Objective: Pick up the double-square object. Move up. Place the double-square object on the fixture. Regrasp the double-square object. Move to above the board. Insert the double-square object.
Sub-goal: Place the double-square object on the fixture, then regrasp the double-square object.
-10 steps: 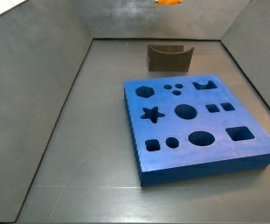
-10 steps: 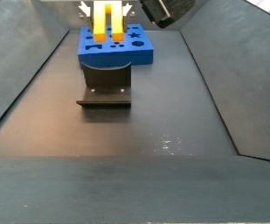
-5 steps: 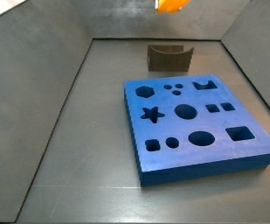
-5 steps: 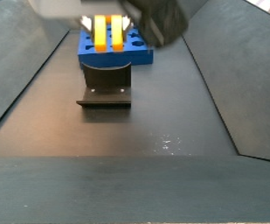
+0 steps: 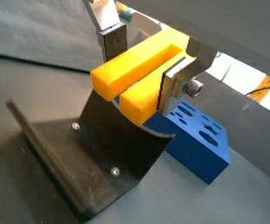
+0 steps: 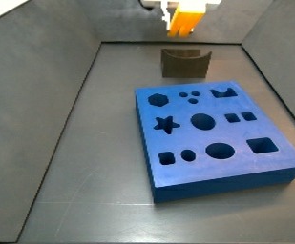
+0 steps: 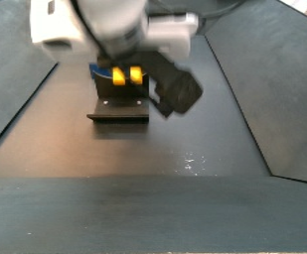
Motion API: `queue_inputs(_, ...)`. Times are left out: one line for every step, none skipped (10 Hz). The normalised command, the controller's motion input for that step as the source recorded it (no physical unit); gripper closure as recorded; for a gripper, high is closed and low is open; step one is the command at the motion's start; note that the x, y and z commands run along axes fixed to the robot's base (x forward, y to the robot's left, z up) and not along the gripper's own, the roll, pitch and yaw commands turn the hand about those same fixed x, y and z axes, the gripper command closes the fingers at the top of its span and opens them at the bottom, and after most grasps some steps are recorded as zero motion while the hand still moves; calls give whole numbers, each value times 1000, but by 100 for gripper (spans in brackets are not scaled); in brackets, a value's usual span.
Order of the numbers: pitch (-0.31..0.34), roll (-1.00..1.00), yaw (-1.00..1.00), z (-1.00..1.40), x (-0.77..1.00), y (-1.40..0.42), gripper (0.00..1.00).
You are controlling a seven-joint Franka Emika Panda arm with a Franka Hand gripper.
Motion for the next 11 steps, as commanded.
queue_inputs(25,-461,-150,-1000,341,114,100)
queue_inputs(16,-277,-128,-1000,399,112,100)
queue_inputs(7,-211,-112,-881,399,91,100)
queue_inputs(5,-191,-104,-775,377,81,100)
queue_inputs(4,-166,-85,-529,328,72,100)
queue_inputs(5,-159,-77,-443,309,65,100)
queue_inputs(1,-151,-68,-278,269,53,100)
queue_inputs(0,0,0,0,0,0,0)
queue_inputs(-70,63,25,1000,0,0,0)
queue_inputs(-64,67,33,1000,-3,2,0)
queue_inputs(-42,65,47,1000,-14,-2,0)
